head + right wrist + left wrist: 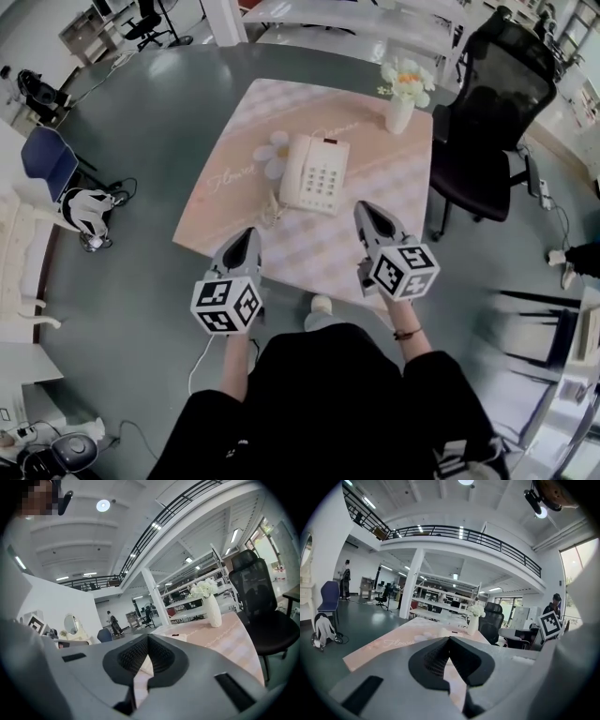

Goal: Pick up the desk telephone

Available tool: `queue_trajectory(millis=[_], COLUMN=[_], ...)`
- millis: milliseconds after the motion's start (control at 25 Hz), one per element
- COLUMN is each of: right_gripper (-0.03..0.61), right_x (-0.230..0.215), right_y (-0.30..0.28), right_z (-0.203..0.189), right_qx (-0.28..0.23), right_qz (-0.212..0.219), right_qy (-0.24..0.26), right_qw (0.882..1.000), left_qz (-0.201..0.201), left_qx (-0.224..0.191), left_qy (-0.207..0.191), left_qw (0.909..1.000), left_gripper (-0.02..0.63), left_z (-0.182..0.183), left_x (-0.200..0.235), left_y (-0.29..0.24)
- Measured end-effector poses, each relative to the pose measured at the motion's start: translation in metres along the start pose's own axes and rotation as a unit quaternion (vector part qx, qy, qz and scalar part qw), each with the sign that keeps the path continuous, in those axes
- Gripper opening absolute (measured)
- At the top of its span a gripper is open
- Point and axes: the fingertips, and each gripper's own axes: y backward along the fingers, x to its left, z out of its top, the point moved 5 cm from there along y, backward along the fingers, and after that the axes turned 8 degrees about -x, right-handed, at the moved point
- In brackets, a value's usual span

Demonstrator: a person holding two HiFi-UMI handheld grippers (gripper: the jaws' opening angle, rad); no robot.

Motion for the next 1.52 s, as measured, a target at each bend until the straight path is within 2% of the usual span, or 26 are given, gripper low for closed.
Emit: queue_trajectory(millis=[600,880,1240,1400,1520], right_gripper=[-0.008,-0.008,-0.008,-0.008,0.036], right_x=[-0.037,-0.054,-0.078,-0.086,-0.093], right_y=[-0.060,-0.079,-0.106,-0.120,-0.127], right_z=[-0.019,-0.031,-0.048,-0.058,-0.066], right_qx=[0.048,0.065,0.078,0.078,0.087], right_qz=[-0.005,-0.016,-0.059,-0.071,-0.084], right_qy=[-0.015,-0.029,-0.078,-0.115,-0.133], right_qw=[0.999,0.997,0.992,0.988,0.984], left_qz=[-0.046,-0.067,-0.103,-0.132,-0.149], left_qx=[0.054,0.105,0.190,0.212,0.229], left_qy=[0.005,0.005,0.018,0.031,0.047], left_qw=[0.9975,0.9922,0.9763,0.9678,0.9608], left_gripper=[-0.002,-0.002,-0.002,0.000,0.047], left_z=[-0.009,-0.020,-0.044,-0.049,-0.052], left_x=[0.015,0.029,0.046,0.051,0.053], left_y=[-0.084,-0.124,-0.176,-0.195,-0.208])
